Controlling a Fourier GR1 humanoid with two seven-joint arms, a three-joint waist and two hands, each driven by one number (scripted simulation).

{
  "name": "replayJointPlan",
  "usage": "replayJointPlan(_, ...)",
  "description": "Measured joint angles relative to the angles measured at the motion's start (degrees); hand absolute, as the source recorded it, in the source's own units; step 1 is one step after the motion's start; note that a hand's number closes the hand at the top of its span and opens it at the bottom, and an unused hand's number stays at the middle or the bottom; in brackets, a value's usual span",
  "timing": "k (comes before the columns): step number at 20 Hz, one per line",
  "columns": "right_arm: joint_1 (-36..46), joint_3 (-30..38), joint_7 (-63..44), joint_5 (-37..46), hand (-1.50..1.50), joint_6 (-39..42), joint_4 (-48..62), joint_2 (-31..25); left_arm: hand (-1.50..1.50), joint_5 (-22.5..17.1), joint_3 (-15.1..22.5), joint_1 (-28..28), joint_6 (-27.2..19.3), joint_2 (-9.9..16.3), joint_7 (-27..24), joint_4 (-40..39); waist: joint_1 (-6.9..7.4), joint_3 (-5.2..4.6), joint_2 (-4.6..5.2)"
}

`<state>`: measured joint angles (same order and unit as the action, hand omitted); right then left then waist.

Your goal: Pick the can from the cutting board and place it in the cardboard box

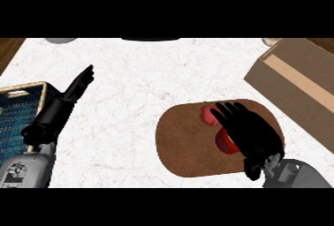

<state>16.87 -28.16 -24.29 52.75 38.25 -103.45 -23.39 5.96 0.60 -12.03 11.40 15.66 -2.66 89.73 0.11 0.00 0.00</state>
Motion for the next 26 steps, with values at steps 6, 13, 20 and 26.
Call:
replayJointPlan(6, -1.0, 1.7, 2.5, 3.8, -1.5, -0.9, 2.7, 1.4, 0.0, 0.9, -1.9, -0.1, 1.3, 0.0, -3.1, -2.7, -0.06, -0.01, 0.01)
replayJointPlan(13, -0.8, 2.2, 10.3, 6.8, 1.5, -4.4, 7.5, 1.4, 0.0, 1.7, -2.2, -0.2, 1.7, -1.1, -2.8, -2.3, 0.08, -0.14, -0.18)
replayJointPlan(20, 0.2, 1.4, 18.7, 11.6, 1.5, -13.2, 11.1, 1.3, 0.0, 2.9, -1.5, 0.0, 1.3, -2.5, -1.1, -0.4, 0.06, -0.17, -0.2)
replayJointPlan(26, 3.9, 6.1, 19.6, 9.9, 1.5, -16.4, 19.8, 8.0, 0.0, 2.6, -2.0, -0.9, 2.2, -2.5, -0.6, -0.7, 0.33, -0.64, -0.43)
